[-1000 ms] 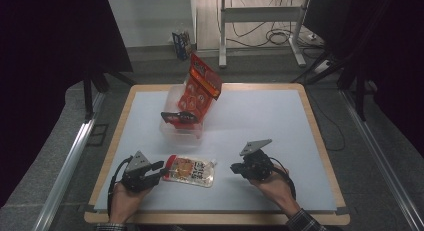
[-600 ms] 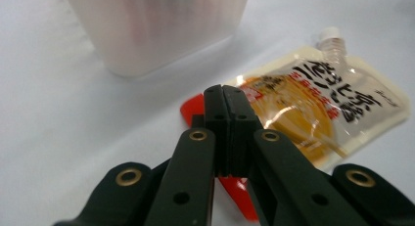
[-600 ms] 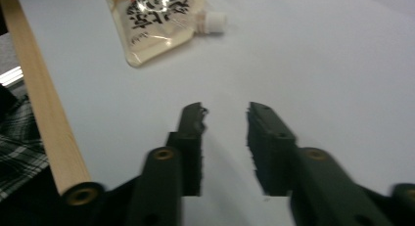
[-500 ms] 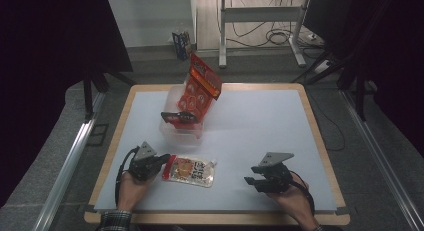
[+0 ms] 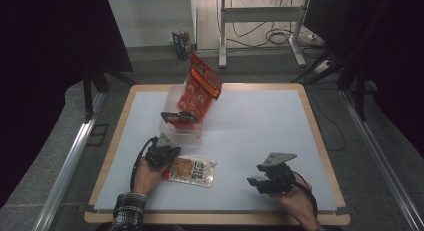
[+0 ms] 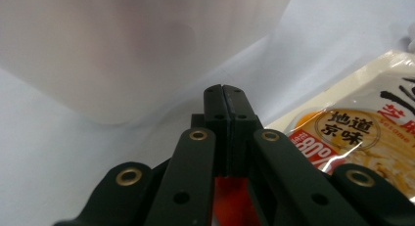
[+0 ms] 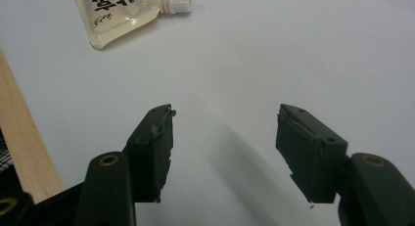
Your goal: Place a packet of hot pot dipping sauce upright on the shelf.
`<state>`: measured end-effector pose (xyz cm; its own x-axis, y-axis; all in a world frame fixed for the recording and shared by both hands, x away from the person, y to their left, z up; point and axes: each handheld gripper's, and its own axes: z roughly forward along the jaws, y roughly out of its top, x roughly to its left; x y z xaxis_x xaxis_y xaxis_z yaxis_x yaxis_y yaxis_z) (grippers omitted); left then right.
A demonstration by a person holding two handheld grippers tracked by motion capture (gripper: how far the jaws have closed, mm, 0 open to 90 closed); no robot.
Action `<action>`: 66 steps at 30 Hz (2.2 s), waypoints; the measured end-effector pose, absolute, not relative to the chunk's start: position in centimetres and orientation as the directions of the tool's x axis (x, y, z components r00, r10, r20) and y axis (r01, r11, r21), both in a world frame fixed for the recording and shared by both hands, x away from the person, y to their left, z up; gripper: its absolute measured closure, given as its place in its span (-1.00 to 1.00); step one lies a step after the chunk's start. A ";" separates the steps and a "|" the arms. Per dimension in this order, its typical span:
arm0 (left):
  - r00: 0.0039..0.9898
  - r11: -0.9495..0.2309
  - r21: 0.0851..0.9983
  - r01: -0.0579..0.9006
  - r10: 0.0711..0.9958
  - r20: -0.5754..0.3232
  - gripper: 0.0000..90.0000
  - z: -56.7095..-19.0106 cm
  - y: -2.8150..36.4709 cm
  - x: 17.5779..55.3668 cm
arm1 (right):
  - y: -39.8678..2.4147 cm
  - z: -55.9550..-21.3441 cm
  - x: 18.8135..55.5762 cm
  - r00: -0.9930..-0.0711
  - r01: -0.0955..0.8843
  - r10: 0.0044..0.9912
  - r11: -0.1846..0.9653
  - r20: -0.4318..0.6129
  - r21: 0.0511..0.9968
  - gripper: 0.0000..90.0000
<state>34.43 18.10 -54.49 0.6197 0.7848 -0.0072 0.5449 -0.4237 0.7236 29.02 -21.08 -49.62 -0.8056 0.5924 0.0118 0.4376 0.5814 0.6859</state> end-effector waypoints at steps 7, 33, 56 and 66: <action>0.632 -0.431 0.693 0.578 0.774 -0.046 1.00 -54.1 18.1 33.7 | -21.1 -49.6 29.0 -0.807 0.432 0.590 0.589 0.002 0.682 -0.19; 0.692 -0.446 0.709 0.546 0.717 -0.082 1.00 -52.9 18.9 27.9 | -20.6 -49.9 29.3 -0.808 0.438 0.589 0.600 0.000 0.669 -0.27; 0.668 -0.463 0.674 0.575 0.742 -0.060 1.00 -54.0 20.2 27.2 | -16.3 -50.7 30.1 -0.846 0.432 0.520 0.544 0.115 0.719 -0.96; 0.665 -0.457 0.673 0.582 0.743 -0.071 1.00 -54.1 20.3 27.3 | -13.0 -52.3 30.6 -0.858 0.477 0.468 0.569 0.213 0.670 -0.88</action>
